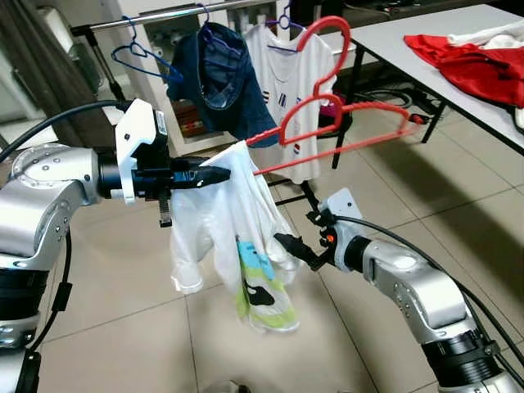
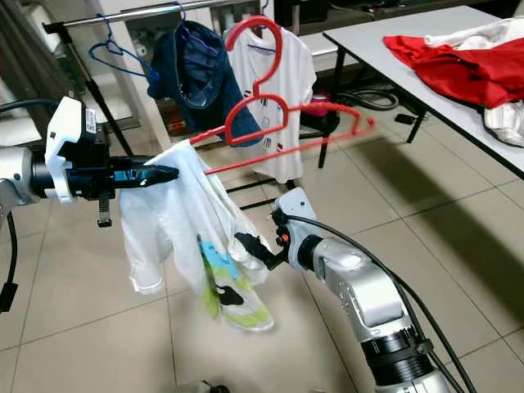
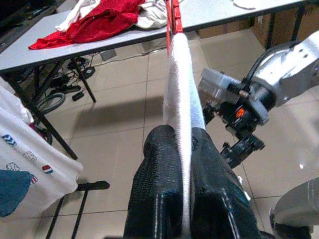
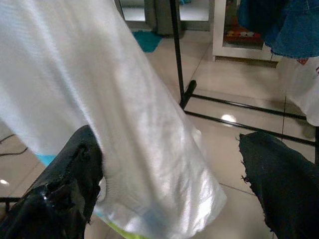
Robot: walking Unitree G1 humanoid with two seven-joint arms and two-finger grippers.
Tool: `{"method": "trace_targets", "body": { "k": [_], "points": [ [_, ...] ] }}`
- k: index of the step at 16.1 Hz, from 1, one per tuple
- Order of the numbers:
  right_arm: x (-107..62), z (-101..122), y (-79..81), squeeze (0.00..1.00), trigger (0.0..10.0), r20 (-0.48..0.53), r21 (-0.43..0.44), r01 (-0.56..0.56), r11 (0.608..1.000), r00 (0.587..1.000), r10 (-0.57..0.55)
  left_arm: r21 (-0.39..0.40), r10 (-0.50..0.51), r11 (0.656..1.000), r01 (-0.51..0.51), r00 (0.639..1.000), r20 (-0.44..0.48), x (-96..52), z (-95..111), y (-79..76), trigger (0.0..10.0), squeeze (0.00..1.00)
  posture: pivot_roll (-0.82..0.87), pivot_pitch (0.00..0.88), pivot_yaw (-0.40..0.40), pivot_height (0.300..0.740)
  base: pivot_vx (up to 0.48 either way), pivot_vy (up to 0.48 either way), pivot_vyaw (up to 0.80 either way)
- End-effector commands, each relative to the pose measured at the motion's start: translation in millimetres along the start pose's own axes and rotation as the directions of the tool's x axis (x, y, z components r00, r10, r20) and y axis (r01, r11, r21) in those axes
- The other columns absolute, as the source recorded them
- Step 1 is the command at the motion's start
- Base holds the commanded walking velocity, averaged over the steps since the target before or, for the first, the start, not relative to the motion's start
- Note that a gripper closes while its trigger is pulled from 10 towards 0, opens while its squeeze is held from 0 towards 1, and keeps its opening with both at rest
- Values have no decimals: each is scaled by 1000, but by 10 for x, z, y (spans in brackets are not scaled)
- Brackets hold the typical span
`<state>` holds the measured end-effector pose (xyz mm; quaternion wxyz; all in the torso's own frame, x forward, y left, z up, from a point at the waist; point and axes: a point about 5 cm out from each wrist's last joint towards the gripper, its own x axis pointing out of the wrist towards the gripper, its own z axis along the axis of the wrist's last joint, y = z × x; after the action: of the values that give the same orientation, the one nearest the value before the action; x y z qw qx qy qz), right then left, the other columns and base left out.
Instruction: Hang hanger
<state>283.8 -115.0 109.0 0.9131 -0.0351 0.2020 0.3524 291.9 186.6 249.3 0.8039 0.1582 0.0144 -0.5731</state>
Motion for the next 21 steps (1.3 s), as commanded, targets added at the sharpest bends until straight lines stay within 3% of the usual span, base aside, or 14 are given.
{"method": "trace_targets", "body": {
  "k": [1, 3, 4, 5, 13, 18, 21],
  "points": [
    [51, 19, 17, 0, 10000, -2, -22, -6, 1000, 1000, 6, 47, -3, 999, 3, 1000, 18, -37, 152, 10, 0, 0, -95, 0, 121, 740, 0, 0, 0],
    [72, -27, -12, 0, 10000, -35, -23, 20, 1000, 999, -21, 49, -14, 999, 13, 1000, 26, -30, 176, -5, 0, 0, -94, 0, 120, 740, 0, 0, 0],
    [81, -61, -33, 0, 5725, -52, -13, 36, 999, 998, -37, 50, -18, 999, 17, 999, 28, -28, 190, -12, 0, 0, -94, 0, 120, 740, 0, 0, 0],
    [84, -91, -56, 0, 118, -63, -4, 51, 999, 997, -52, 52, -20, 998, 18, 999, 30, -30, 202, -16, 0, 0, -93, 0, 117, 740, 0, 0, 0],
    [23, -436, -228, 0, 0, -168, 61, 107, 992, 981, -95, 43, 3, 999, -4, 1000, 16, -112, 180, -47, 0, 0, -91, 0, 105, 740, 0, 0, 0],
    [-176, -613, -622, 0, 0, -199, 96, 269, 958, 949, -246, 0, 17, 1000, -17, 999, -32, -118, -29, -152, 0, 0, -93, 0, 105, 740, 0, 0, 0],
    [-434, -681, -964, 0, 0, -193, 148, 398, 905, 909, -369, -45, 47, 998, -49, 998, -44, -97, -153, -284, 0, 0, -98, 0, 104, 740, 0, 0, 0]
  ]
}}
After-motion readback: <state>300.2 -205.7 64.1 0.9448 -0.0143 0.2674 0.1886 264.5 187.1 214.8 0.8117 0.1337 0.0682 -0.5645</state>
